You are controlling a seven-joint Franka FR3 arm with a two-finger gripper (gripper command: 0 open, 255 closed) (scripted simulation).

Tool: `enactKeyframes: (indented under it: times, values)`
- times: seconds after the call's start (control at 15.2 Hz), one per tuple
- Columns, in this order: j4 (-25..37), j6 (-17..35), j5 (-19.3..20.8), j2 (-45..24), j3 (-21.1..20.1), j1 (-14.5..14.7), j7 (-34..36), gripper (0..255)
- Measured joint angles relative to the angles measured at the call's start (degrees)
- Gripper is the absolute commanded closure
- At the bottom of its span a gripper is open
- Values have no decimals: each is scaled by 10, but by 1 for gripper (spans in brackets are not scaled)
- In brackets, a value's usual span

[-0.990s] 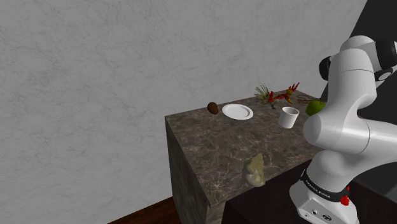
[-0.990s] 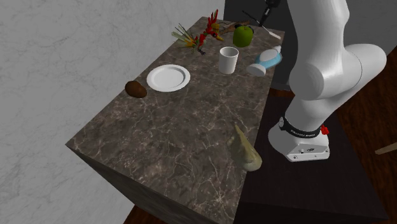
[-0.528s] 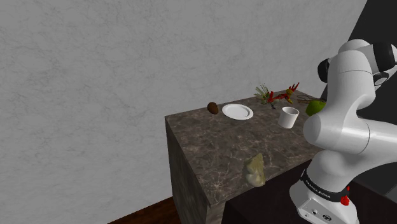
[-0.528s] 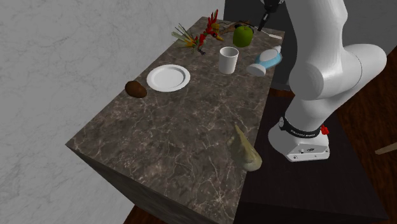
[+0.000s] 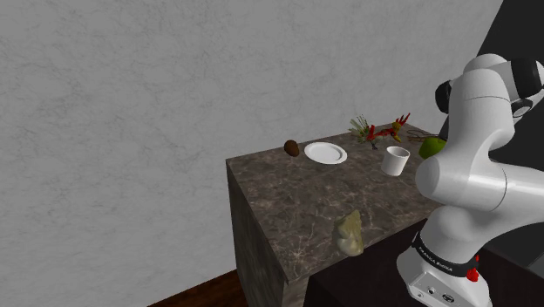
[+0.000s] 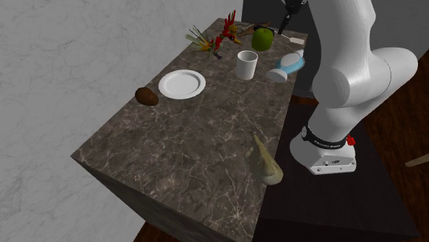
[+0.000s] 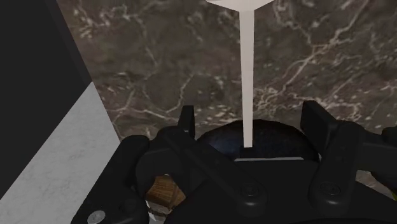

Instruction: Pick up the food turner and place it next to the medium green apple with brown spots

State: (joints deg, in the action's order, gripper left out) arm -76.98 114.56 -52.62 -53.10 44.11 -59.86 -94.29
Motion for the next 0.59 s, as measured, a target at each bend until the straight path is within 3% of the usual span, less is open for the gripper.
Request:
enactKeyframes:
  times: [0.59]
  values:
    - [0, -35, 22, 36, 21, 3, 7, 0]
